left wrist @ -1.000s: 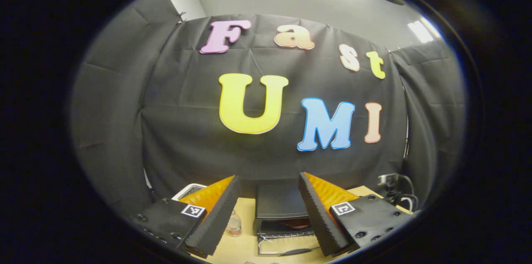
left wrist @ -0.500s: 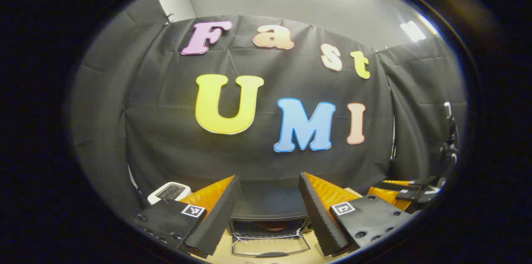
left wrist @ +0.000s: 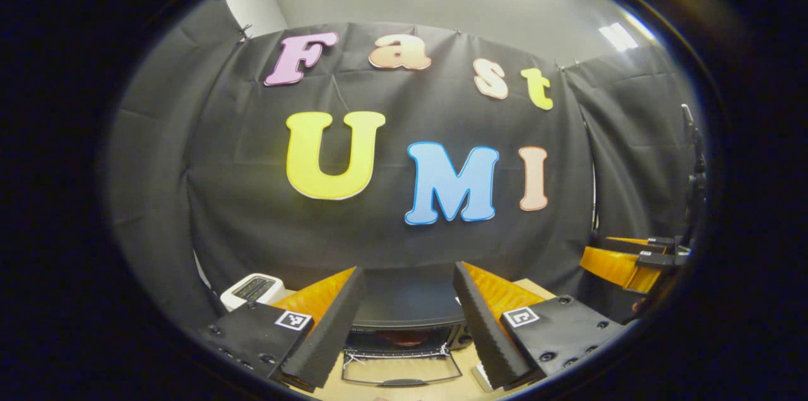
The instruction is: Open the electric oven with the left hand, put the food in, and close the electric oven.
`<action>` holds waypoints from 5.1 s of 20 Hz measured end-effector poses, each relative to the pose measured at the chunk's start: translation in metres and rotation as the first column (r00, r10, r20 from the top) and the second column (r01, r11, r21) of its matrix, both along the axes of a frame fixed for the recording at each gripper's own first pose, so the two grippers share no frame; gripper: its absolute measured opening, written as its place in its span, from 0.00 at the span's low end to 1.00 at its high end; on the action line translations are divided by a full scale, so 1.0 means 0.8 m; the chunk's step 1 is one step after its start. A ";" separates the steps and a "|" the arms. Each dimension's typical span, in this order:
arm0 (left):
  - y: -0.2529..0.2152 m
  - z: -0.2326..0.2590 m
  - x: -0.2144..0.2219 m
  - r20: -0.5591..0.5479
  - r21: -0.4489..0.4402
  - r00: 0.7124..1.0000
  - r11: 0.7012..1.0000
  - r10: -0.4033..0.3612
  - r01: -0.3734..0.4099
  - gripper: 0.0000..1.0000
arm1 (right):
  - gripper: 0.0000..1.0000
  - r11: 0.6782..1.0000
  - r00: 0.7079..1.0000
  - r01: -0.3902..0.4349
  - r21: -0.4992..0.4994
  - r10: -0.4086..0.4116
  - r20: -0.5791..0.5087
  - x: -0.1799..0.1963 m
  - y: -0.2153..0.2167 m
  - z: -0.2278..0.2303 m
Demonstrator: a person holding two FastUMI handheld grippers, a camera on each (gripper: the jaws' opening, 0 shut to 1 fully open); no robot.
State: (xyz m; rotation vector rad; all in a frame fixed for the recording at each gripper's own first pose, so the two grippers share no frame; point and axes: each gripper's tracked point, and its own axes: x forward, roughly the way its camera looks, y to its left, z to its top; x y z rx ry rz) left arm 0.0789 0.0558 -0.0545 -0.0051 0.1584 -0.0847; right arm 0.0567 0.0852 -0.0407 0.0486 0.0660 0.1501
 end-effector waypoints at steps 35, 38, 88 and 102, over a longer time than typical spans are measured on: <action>0.005 -0.517 -0.098 -0.896 0.031 0.444 0.999 0.014 0.032 0.99 | 0.91 0.983 0.976 0.182 -0.017 -0.183 -0.118 0.005 -0.121 -0.053; 0.009 -0.533 -0.090 -0.909 0.028 0.416 0.999 0.017 0.018 0.95 | 0.91 0.981 0.973 0.195 -0.022 -0.196 -0.120 0.006 -0.127 -0.053; 0.001 -0.427 -0.032 -0.792 -0.040 0.609 0.999 -0.037 0.009 0.95 | 0.91 0.986 0.980 0.170 0.001 -0.169 -0.103 0.022 -0.122 -0.040; -0.028 -0.163 -0.004 -0.334 -0.030 0.942 0.998 0.034 -0.047 0.98 | 0.91 0.994 0.992 0.105 -0.009 -0.106 -0.071 0.018 -0.132 -0.019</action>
